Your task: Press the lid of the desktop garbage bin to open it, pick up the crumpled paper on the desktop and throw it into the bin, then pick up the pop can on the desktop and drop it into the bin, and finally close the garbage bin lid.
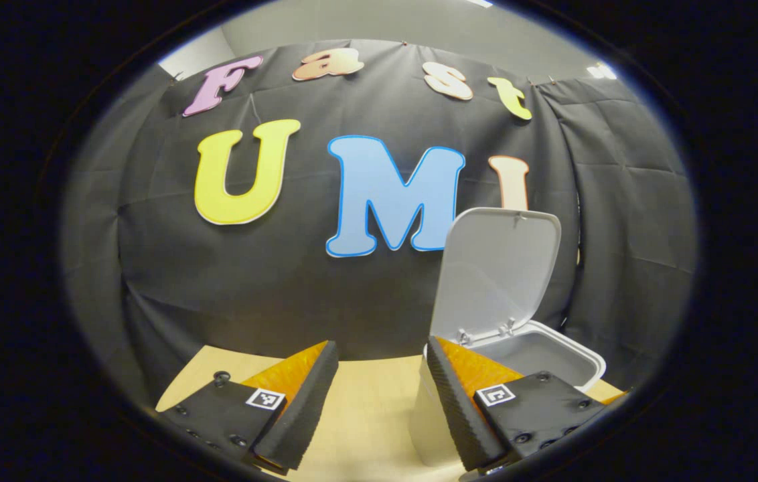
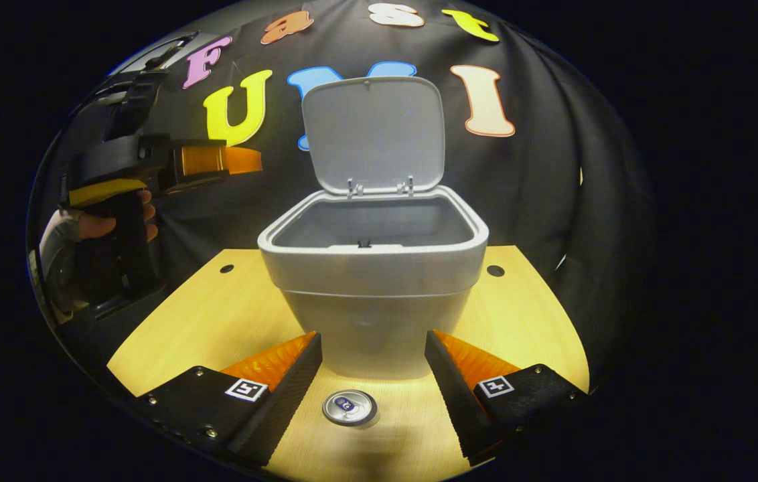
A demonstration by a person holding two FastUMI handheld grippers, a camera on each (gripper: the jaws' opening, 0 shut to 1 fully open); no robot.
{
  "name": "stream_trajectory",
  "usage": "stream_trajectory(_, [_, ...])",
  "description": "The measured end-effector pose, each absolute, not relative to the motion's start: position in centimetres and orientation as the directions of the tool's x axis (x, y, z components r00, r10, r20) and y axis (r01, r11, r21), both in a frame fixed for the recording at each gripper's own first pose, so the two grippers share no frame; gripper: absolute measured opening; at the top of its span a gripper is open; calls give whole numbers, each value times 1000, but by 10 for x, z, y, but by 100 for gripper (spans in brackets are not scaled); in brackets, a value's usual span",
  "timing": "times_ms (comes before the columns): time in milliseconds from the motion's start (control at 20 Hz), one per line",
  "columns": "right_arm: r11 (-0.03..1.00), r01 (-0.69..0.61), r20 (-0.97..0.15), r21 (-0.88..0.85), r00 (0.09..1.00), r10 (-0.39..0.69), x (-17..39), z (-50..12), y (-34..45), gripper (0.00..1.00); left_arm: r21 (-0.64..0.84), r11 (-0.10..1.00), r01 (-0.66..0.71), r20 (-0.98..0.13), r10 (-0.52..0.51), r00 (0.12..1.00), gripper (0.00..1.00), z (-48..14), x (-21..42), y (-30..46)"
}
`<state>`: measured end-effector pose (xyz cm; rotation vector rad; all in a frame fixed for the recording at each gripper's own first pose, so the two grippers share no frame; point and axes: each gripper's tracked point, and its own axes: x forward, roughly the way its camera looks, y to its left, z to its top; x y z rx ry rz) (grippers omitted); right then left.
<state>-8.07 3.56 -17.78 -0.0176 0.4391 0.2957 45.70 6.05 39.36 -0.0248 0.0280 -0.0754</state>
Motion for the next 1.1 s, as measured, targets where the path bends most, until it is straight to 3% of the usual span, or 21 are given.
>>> stream_trajectory(500, [933,-355,-606,64,728,319,-102,-261,49,99,-35,999,29,-55,-31,998,90,384,445,86])
stream_trajectory(950, [916,-400,-681,27,663,309,-107,-298,52,99,-40,999,15,-71,-18,997,90,377,442,90])
stream_trajectory(1050, [915,-403,-691,21,655,305,-105,-302,52,95,-39,999,15,-76,-18,997,90,375,441,90])
stream_trajectory(1100, [914,-406,-696,22,650,306,-107,-303,52,88,-40,999,16,-79,-19,997,90,374,442,89])
